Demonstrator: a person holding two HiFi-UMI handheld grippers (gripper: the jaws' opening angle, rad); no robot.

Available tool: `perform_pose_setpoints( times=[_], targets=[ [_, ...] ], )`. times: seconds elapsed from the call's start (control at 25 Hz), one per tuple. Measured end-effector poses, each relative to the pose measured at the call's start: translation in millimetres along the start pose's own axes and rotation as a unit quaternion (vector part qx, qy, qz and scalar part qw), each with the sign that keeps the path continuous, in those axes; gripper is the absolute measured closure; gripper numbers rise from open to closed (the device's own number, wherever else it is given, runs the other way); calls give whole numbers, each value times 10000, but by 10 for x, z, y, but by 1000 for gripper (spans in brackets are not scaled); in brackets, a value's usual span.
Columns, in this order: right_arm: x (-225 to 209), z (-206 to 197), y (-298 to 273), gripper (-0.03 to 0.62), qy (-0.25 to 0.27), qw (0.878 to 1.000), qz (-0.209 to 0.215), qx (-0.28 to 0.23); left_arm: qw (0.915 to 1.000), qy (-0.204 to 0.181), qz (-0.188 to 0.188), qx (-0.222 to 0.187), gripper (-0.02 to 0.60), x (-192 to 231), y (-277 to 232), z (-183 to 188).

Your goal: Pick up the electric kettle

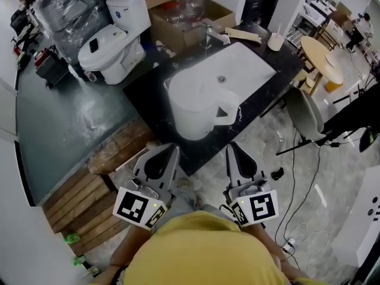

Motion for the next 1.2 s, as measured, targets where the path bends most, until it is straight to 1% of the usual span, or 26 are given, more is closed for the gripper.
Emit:
perform_pose_setpoints(
  times=[0.2,0.48,0.52,0.56,0.6,0.64,0.68,0.88,1.04,1.2],
  targets=[
    [-94,-66,-280,577,65,9992,-395,11,9999,10,-148,58,572,278,-131,-8],
    [-281,-225,-530,574,225,9921,-1236,-40,9991,0,-410,101,572,588,-229,-55],
    [-310,-242,-551,559,221,9906,-1350,-50,9990,-8,-435,111,572,620,-231,-59],
    [-337,-264,-576,518,214,9893,-1445,-41,9989,-13,-450,120,572,654,-234,-62],
    [-363,-290,-604,490,207,9881,-1524,-16,9989,-13,-454,131,572,686,-237,-68],
    [-388,-321,-633,488,208,9870,-1594,17,9989,-8,-452,144,572,717,-239,-77],
    [-411,-354,-663,484,225,9859,-1659,56,9989,1,-448,154,574,744,-240,-87],
    [-497,-466,-863,412,472,9808,-1869,277,9989,12,-444,147,572,845,-254,-79],
    [-555,-556,-1087,406,765,9761,-2001,365,9993,52,-350,144,572,936,-231,-99],
    [-577,-599,-1281,405,948,9722,-2099,420,9994,100,-304,159,572,998,-196,-113]
  ],
)
Point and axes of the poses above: the fingertips, and each gripper's own axes: y backward along the fingers, x to its left, z out of its top, the point moved 1 cm from there along y, backward along the fingers, and after that the axes turned 14 degrees about -z, right-handed, at the moved point
